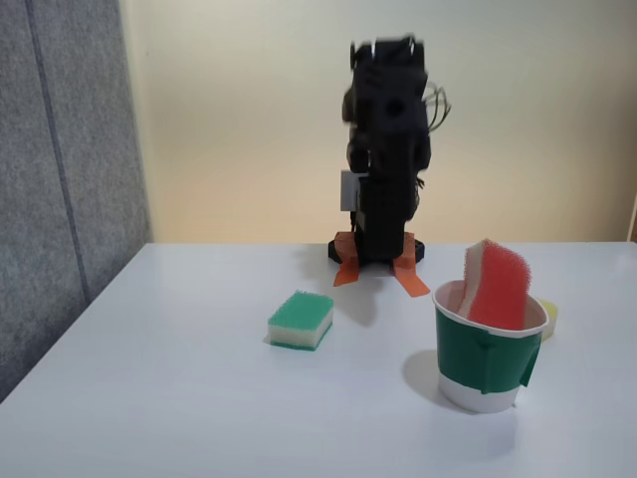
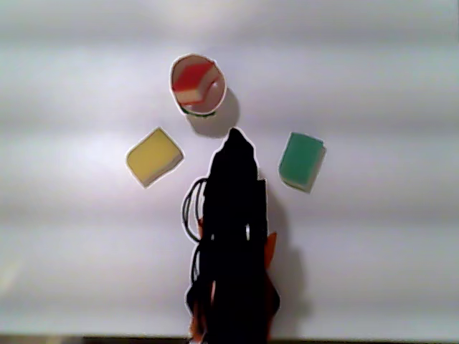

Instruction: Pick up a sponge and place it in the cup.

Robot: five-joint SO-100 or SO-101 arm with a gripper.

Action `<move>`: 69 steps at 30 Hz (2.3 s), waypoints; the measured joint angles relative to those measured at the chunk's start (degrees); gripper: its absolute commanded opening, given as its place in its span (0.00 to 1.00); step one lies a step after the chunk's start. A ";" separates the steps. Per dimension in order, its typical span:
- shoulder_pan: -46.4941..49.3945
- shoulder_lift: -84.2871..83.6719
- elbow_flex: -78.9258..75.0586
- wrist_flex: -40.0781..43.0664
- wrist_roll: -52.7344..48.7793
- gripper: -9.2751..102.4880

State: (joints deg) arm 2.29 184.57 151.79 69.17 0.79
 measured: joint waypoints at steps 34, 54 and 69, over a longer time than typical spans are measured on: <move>2.64 7.65 30.67 3.69 0.88 0.08; -0.35 7.47 30.67 3.69 0.26 0.08; -0.35 7.47 30.67 3.69 0.26 0.08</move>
State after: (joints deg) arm 1.93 192.04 182.46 72.86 1.05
